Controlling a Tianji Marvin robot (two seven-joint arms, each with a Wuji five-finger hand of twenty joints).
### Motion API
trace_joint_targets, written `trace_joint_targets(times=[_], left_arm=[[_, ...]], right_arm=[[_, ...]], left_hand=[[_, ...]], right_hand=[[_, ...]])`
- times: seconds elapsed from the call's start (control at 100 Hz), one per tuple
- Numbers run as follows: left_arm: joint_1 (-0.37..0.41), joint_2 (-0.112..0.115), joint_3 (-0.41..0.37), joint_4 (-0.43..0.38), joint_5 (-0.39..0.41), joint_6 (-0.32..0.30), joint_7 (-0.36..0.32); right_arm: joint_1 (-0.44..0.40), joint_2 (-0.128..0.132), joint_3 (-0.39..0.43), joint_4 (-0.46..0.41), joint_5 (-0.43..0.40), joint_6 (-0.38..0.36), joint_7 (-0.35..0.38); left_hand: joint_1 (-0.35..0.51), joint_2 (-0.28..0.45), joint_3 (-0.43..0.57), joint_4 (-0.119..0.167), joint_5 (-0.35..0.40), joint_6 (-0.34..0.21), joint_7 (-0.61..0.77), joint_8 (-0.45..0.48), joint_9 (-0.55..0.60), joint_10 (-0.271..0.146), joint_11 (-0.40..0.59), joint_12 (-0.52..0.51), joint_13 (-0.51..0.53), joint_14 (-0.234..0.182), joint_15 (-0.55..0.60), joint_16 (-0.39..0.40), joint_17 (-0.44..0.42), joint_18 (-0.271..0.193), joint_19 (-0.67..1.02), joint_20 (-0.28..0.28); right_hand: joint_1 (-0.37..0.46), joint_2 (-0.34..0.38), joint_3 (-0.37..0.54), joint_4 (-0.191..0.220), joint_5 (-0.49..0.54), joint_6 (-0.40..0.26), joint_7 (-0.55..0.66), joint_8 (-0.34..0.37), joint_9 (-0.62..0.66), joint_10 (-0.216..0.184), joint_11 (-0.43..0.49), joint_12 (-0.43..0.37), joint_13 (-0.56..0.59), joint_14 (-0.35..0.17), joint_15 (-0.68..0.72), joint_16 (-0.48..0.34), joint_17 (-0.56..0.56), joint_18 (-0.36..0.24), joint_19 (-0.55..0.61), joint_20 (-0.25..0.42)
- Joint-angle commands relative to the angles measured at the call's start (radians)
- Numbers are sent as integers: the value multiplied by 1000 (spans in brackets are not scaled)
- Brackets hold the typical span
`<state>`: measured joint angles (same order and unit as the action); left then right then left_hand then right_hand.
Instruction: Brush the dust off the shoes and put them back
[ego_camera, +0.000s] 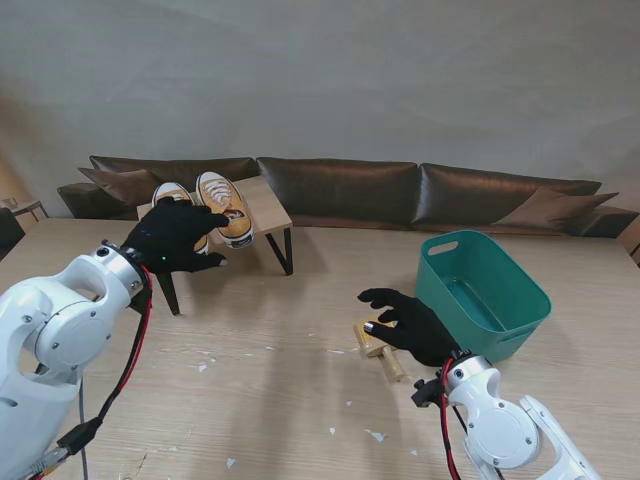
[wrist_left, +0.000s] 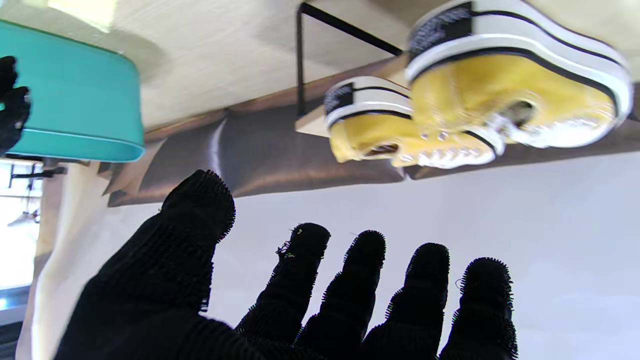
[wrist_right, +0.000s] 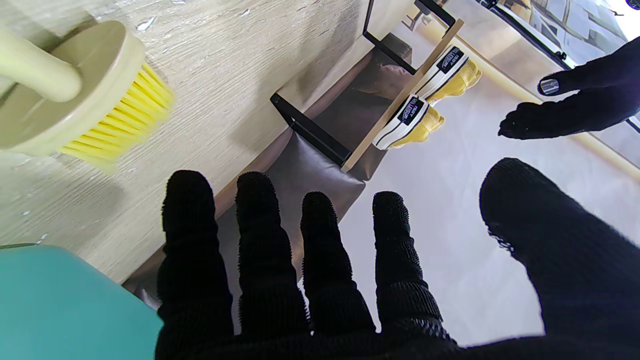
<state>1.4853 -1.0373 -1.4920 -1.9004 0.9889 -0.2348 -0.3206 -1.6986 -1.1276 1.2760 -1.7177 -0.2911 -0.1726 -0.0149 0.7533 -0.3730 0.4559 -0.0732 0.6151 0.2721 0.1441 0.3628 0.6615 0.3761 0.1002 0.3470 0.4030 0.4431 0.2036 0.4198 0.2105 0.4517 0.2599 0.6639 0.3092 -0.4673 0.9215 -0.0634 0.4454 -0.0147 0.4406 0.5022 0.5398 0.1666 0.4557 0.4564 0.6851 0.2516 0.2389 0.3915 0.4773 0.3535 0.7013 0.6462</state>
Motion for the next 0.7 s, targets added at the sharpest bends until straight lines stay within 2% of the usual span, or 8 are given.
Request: trace_joint_targets(times=[0.0, 0.23, 0.3, 0.4, 0.45, 0.49, 0.54, 0.69], left_arm=[[0, 10, -17, -10, -6, 5, -16], [21, 9, -57, 7, 93, 20, 20], [18, 9, -62, 18, 123, 25, 35], [3, 10, -61, 36, 150, 40, 36], [-7, 11, -58, 45, 163, 49, 29], [-15, 12, -57, 52, 172, 54, 22], [-26, 14, -54, 62, 176, 64, 7], [-55, 17, -35, 92, 175, 97, -33]], right_arm=[[-4, -1, 1, -8, 2, 6, 18], [-4, 2, 0, -9, 11, 11, 35], [-4, 3, 0, -9, 14, 13, 41], [-3, 3, -1, -10, 16, 17, 43], [-3, 3, -1, -11, 17, 20, 44], [-3, 3, -1, -11, 18, 22, 44], [-3, 3, -2, -12, 20, 23, 45], [-1, 4, -2, -12, 23, 26, 52]], left_hand=[[-34, -6, 25, 28, -9, -7, -12, -4, -7, -6, -1, 11, 30, -16, 8, 10, -2, -23, 10, 15], [-62, -41, 46, 21, -18, 11, -26, -32, -49, 6, 21, 58, 15, -28, 60, 63, -10, -48, 34, 61], [-78, -51, 57, 17, -21, 12, -25, -42, -53, 10, 34, 109, 18, -29, 121, 138, 1, -57, 67, 132], [-92, -59, 54, 15, -25, 32, -26, -48, -45, 17, 71, 226, 19, -29, 272, 293, -8, -81, 197, 304], [-93, -61, 50, 15, -26, 37, -25, -48, -39, 18, 97, 294, 20, -28, 361, 367, -46, -102, 353, 385], [-99, -64, 50, 14, -26, 37, -25, -48, -26, 16, 114, 365, 30, -32, 429, 421, -83, -120, 529, 379], [-95, -62, 40, 16, -24, 38, -23, -46, -23, 13, 141, 447, 28, -36, 513, 477, -122, -141, 727, 313], [-102, -65, 18, 16, -4, 30, -11, -36, 2, 2, 296, 705, 63, -57, 752, 621, -107, -177, 1013, 302]], right_hand=[[-34, 17, -21, 9, -15, 0, 1, -13, 25, 3, -3, -11, 6, 0, -3, -5, -182, 9, -12, 20], [-35, 19, -22, 9, -17, 1, 1, -14, 32, 2, -4, -11, 11, 0, -3, -4, -181, 9, -12, 19], [-35, 21, -23, 9, -17, 0, 1, -14, 32, 3, -4, -11, 11, 1, -3, -4, -181, 9, -12, 19], [-34, 21, -24, 9, -16, 1, 2, -14, 37, 3, -4, -10, 13, 1, -2, -3, -181, 9, -11, 19], [-34, 20, -24, 9, -15, 1, 2, -14, 37, 3, -4, -10, 12, 1, -2, -3, -181, 9, -11, 19], [-34, 20, -24, 9, -15, 2, 2, -14, 38, 3, -5, -10, 13, 2, -2, -3, -181, 10, -12, 19], [-33, 21, -24, 9, -13, 3, 3, -14, 39, 3, -5, -10, 13, 2, -2, -3, -181, 10, -12, 19], [-33, 23, -26, 9, -12, 4, 2, -15, 42, 4, -5, -10, 15, 2, -2, -3, -180, 10, -11, 18]])
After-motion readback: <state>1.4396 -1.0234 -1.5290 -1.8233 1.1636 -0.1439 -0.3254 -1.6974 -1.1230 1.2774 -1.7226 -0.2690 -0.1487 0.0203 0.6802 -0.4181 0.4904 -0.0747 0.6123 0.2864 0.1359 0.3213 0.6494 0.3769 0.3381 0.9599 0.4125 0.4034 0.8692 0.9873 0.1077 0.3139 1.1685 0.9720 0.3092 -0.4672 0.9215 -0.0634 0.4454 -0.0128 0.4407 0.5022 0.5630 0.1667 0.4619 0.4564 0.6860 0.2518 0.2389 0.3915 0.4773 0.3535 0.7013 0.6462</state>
